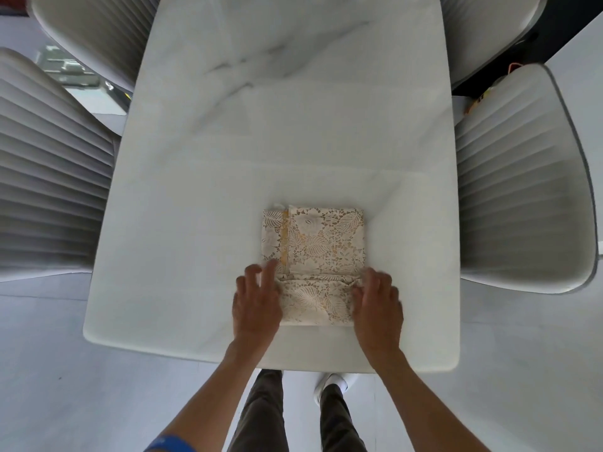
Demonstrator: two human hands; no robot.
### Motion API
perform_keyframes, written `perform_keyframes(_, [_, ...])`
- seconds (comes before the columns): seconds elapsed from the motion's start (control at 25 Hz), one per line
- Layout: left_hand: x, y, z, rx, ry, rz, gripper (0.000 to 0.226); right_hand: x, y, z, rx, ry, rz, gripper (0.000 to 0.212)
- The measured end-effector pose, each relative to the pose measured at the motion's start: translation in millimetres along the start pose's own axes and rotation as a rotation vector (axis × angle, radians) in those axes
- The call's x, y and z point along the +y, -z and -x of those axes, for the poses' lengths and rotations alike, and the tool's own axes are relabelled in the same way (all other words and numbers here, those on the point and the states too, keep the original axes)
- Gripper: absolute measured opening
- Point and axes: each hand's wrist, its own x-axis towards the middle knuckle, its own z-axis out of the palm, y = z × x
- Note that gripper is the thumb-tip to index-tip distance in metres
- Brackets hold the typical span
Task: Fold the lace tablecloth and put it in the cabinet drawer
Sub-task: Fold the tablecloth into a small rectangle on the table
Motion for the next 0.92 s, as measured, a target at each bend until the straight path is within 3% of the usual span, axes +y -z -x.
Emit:
perform_keyframes(0.08, [-3.8,-0.1,-7.0,-0.078,-0.328,-0.229,0.066,1.9,-5.8,-1.3,0.023,0.471,0.083,0.050])
perform_keyframes(0.12, [-3.2,-0.6,-8.6,-0.145,-0.391,-0.262,0.062,1.8,-8.9,-1.9,-0.032,0.615,0.081,0.052])
perform_keyframes(0.16, [-2.3,-2.2,-8.4,-0.205,-0.387,-0.245,0.057,1.9,-11.8,-2.1,-0.117,0.642,0.090,0.053])
perform_keyframes(0.32, [-3.8,-13.7,4.7,-0.280,-0.231,-0.195,0.055,3.3,-26.0,-3.4,-0.298,0.438,0.207,0.060])
perform_keyframes(0.52, [-1.8,-15.3,4.9,-0.248,-0.141,-0.274,0.065,19.0,-21.0,-4.6,-0.286,0.559,0.207,0.072])
perform_keyframes(0.6, [-2.8,-7.0,4.7,-0.164,-0.206,-0.284,0.082,37.3,-14.7,7.9,-0.238,0.658,0.255,0.076])
perform_keyframes(0.76, [-27.5,3.6,1.4,-0.183,-0.735,-0.435,0.084,40.1,-18.2,26.8,-0.063,0.655,0.336,0.058])
perform_keyframes(0.92, [-37.2,13.7,-7.8,-0.433,-0.566,-0.362,0.109,18.2,-24.2,23.9,-0.020,0.564,0.393,0.056])
